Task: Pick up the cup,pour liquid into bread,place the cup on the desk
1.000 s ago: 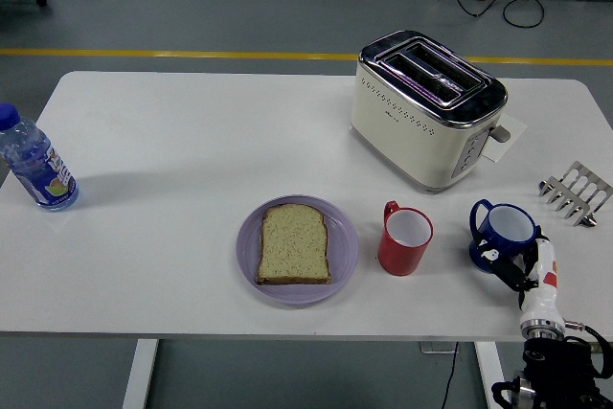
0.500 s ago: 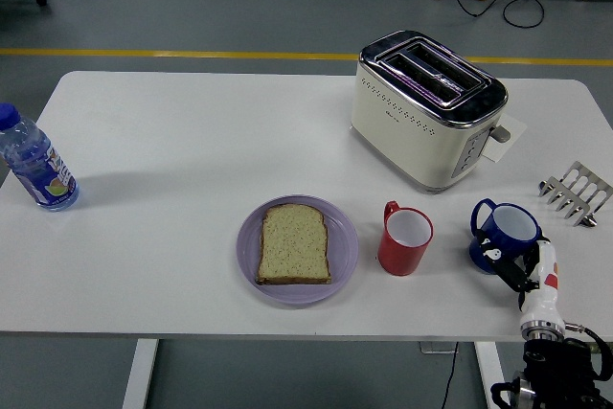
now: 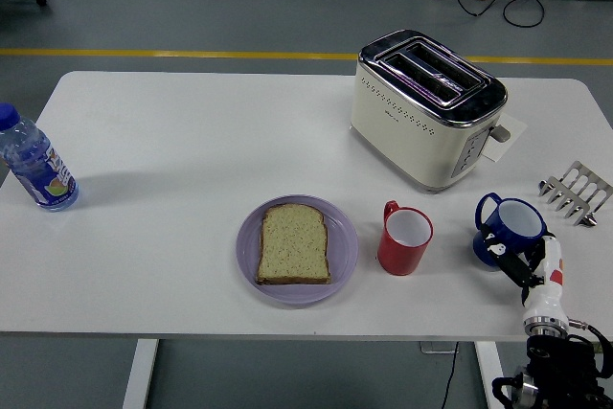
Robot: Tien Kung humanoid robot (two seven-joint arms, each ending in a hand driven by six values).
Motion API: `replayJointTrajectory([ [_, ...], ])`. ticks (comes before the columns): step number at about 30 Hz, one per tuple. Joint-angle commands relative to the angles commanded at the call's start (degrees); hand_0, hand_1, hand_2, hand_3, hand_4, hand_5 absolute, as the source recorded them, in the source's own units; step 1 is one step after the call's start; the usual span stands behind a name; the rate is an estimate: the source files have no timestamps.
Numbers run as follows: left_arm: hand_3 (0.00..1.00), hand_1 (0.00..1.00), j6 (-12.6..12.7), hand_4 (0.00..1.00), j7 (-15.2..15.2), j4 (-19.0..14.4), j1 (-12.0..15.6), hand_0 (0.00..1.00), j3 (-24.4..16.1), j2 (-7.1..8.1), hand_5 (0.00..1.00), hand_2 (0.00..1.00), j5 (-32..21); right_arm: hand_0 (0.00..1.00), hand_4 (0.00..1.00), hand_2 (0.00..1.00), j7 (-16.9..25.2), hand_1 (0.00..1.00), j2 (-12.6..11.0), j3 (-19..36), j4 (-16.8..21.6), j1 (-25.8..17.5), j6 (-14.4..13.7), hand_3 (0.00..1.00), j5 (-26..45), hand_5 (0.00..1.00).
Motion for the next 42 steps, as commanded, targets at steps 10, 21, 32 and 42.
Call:
replayJointTrajectory([
  [10, 0.504, 0.641, 0.0, 0.239, 0.0, 0.0, 0.0, 0.633, -0.4, 0.04, 0.859, 0.651, 0.3, 0.461, 0.615, 0.58, -8.6, 0.474, -0.3, 7.6, 8.3, -2.2, 1.5, 0.573, -7.5, 0.002],
  [21, 0.504, 0.641, 0.0, 0.24, 0.0, 0.0, 0.0, 0.634, -0.4, 0.1, 0.859, 0.651, 0.5, 0.455, 0.617, 0.579, -27.8, 0.47, -1.5, 16.7, 22.0, -4.6, 4.0, 0.571, -22.2, 0.002],
  [32, 0.504, 0.641, 0.0, 0.24, 0.0, 0.0, 0.0, 0.633, -0.4, 0.16, 0.86, 0.651, 0.6, 0.438, 0.614, 0.581, -39.8, 0.469, -2.3, 21.0, 33.2, -5.8, 6.4, 0.575, -31.4, 0.002],
  [42, 0.504, 0.641, 0.0, 0.239, 0.0, 0.0, 0.0, 0.633, -0.6, 0.13, 0.86, 0.651, 0.5, 0.438, 0.619, 0.575, -50.6, 0.452, -3.3, 20.9, 39.1, -5.6, 8.5, 0.577, -40.3, 0.002],
])
